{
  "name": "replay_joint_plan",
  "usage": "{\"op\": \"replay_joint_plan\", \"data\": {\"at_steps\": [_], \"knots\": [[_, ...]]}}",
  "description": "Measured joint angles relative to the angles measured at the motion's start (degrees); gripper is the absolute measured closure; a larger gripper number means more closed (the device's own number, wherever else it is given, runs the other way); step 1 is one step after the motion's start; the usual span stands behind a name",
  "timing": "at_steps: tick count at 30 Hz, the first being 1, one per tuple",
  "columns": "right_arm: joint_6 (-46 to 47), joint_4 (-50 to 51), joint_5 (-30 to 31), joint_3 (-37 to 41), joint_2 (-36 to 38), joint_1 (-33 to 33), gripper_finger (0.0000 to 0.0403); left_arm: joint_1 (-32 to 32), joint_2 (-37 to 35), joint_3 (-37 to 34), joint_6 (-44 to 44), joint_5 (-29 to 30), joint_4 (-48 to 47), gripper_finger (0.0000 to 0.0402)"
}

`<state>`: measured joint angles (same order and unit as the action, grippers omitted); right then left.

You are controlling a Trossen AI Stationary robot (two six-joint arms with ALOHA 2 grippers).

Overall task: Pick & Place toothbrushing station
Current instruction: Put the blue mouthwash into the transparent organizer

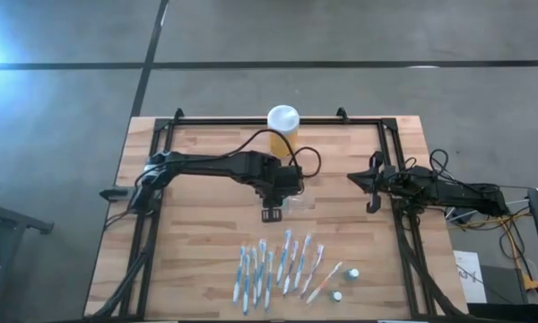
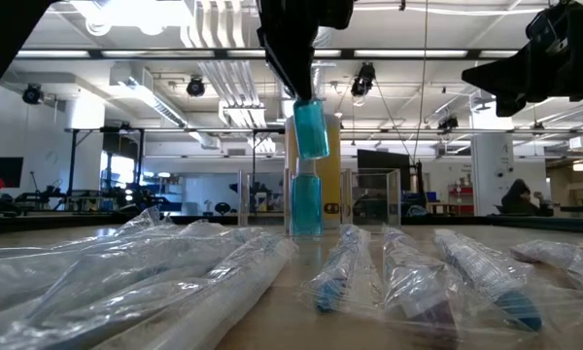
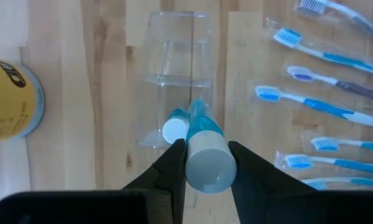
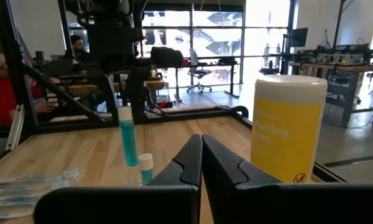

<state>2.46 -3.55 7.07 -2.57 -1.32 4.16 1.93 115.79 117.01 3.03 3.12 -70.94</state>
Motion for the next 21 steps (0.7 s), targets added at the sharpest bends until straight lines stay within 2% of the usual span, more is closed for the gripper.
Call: {"op": "replay_joint_plan", "data": {"at_steps": [12,21], "knots": [[0.11,-0.02,0.13,0.00,0.02,-0.02,0.0394,-0.22,-0.20,-3.70,-0.05,0.06,3.13,0.0305],[0.11,-0.04,0.13,0.00,0.02,0.00,0.0394,-0.25,0.39,-4.13,-1.95,3.15,3.01,0.0305]]}}
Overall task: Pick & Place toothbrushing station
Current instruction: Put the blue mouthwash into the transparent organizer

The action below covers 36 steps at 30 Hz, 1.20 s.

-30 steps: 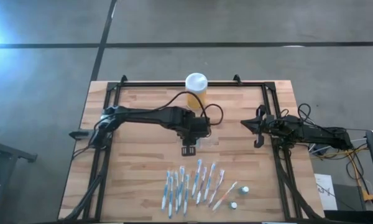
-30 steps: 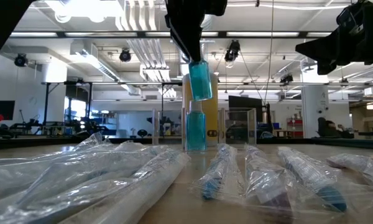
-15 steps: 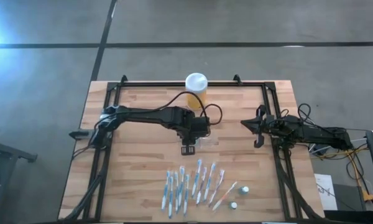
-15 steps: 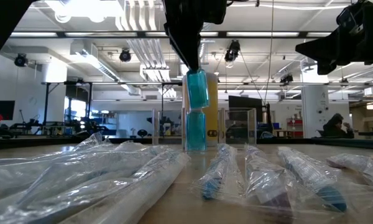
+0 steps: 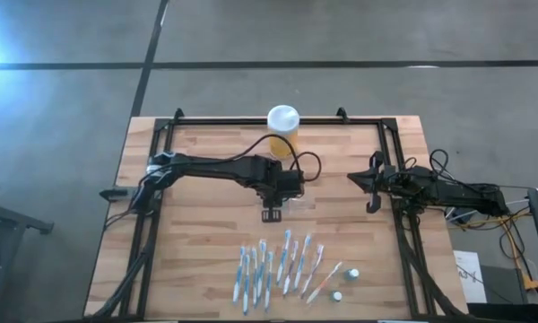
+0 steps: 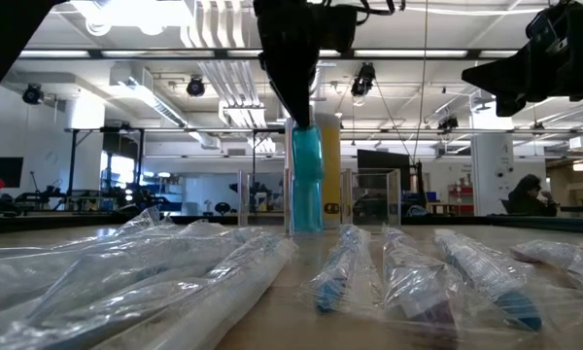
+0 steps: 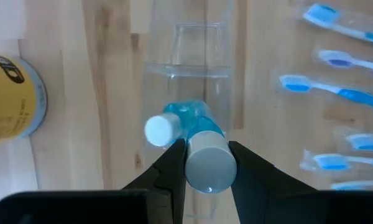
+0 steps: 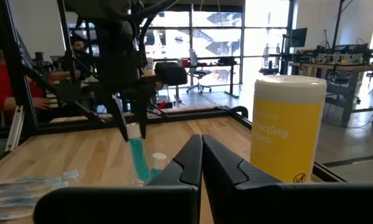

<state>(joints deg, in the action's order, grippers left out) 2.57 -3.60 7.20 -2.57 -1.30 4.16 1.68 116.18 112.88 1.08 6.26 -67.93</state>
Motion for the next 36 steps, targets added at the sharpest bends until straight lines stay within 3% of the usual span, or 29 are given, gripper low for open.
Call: {"op": "replay_joint_plan", "data": {"at_steps": [21,27,36], "knots": [[0.00,-0.09,-0.04,0.00,0.00,0.00,0.0394,-0.07,-0.31,-7.81,-0.03,-0.37,4.51,0.0305],[0.00,-0.09,-0.07,0.00,0.00,0.00,0.0394,-0.07,-0.35,-9.19,-0.02,-0.52,5.89,0.0275],[0.00,-0.07,-0.09,0.00,-0.04,-0.02,0.0394,-0.05,-0.35,-9.22,0.09,-0.50,6.46,0.0273]]}}
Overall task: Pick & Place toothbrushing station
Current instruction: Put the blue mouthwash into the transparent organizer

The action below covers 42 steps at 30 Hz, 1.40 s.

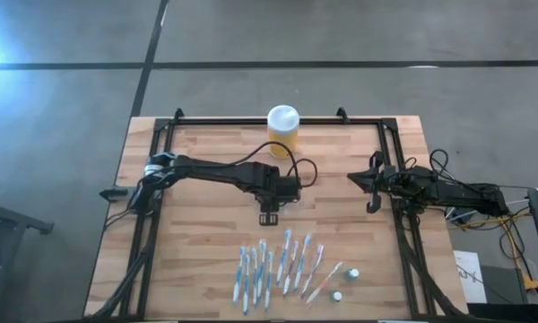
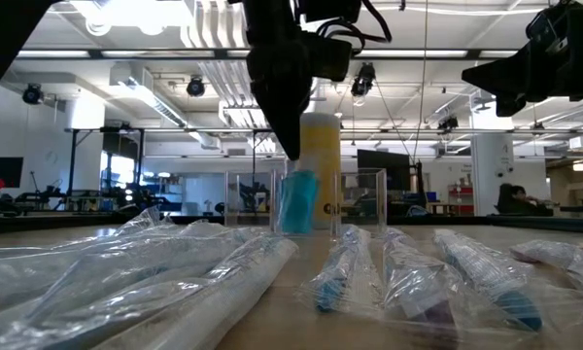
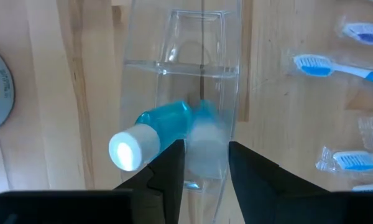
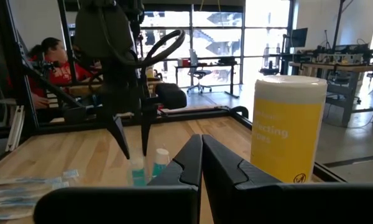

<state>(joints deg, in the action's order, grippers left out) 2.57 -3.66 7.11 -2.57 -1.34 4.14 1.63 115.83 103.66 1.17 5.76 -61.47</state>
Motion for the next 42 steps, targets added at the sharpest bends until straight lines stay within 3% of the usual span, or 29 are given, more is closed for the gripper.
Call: {"op": "replay_joint_plan", "data": {"at_steps": [10,21,28,34,38,42], "knots": [[0.00,0.00,0.00,0.00,0.00,0.00,0.0394,0.03,0.00,-0.73,-0.02,0.16,-0.38,0.0271],[0.00,0.00,0.01,0.00,0.00,0.02,0.0394,0.31,-3.03,3.60,0.36,0.15,-1.04,0.0271],[0.22,-0.02,0.02,0.00,0.09,0.02,0.0394,-0.01,-2.93,5.90,-3.82,0.14,4.22,0.0270],[0.20,-0.02,0.02,0.00,0.09,0.02,0.0394,-0.72,-2.25,5.70,-13.15,1.16,7.07,0.0268],[-0.02,0.00,0.03,0.00,0.09,0.01,0.0394,-0.87,-1.54,5.44,-14.27,1.25,7.97,0.0282],[-0.08,0.02,0.04,0.00,0.08,0.00,0.0394,-1.13,-0.74,4.58,-15.91,2.50,8.52,0.0335]]}}
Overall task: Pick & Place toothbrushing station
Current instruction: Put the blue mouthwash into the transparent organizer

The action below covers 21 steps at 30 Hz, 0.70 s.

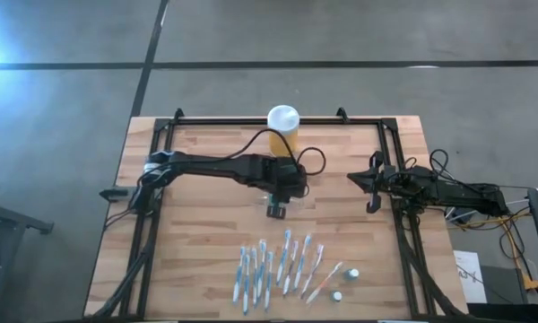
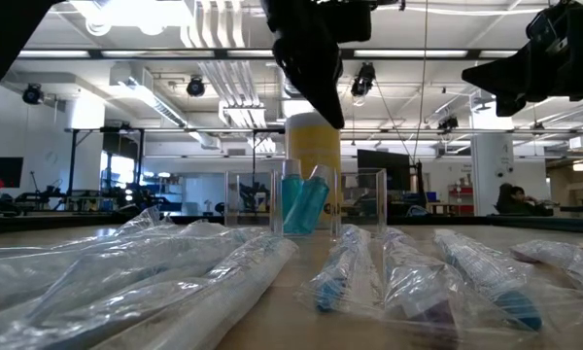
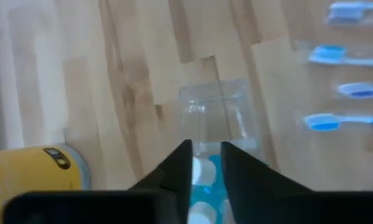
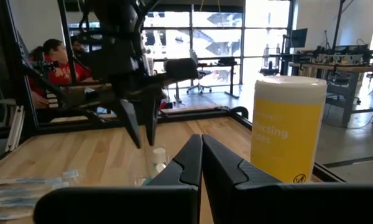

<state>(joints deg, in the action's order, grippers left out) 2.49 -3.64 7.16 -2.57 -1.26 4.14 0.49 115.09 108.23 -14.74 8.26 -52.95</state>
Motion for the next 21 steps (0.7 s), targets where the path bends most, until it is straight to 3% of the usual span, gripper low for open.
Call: {"op": "replay_joint_plan", "data": {"at_steps": [2,4,21], "knots": [[0.04,-0.02,0.02,0.00,-0.04,0.02,0.0394,-0.02,0.00,-0.94,-0.16,1.95,1.54,0.0376],[0.04,-0.02,0.00,0.00,-0.02,0.02,0.0394,0.00,-0.04,-2.04,-0.18,3.51,3.34,0.0392],[-0.15,-0.04,0.27,0.00,-0.02,0.02,0.0394,-0.05,-0.07,-8.67,-3.04,6.77,5.95,0.0399]]}}
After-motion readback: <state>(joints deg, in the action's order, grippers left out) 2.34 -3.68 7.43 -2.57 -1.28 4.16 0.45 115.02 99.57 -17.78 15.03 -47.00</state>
